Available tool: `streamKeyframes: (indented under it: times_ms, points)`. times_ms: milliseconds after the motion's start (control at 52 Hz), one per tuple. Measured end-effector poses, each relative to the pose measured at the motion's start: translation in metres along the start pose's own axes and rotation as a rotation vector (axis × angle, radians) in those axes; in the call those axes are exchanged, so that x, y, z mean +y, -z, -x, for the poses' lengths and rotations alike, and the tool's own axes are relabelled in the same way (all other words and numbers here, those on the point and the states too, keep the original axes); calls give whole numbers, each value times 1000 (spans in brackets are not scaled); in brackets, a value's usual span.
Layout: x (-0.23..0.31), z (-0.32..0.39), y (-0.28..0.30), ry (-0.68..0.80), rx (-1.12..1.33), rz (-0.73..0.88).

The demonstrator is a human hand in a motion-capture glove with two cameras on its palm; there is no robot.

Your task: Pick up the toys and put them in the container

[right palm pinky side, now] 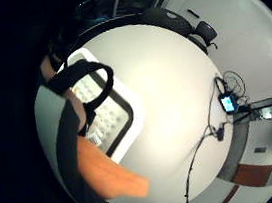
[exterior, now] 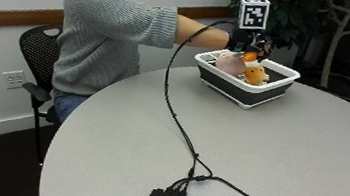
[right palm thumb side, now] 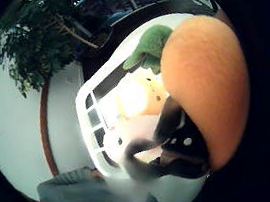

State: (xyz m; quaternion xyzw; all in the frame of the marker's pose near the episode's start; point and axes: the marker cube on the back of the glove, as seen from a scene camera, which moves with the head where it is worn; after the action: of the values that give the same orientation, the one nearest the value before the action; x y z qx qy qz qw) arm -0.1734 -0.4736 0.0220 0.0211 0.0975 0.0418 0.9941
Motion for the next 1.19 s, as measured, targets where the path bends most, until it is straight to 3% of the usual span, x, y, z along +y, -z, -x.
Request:
streamKeyframes:
  times_ms: [135, 250, 462, 577, 692, 846, 1000, 1192]
  points:
    - [12, 10, -10, 131, -143, 139]
    - [16, 3, -10, 105, -47, 139]
    - [54, -9, 1, 178, -196, 136]
    - [114, -55, 8, 238, -264, 160]
    - [208, -129, 2, 260, -282, 161]
    - [280, -179, -17, 78, -217, 95]
    - [350, -170, -31, 79, -217, 52]
    - [500, -120, -63, 30, -288, -41]
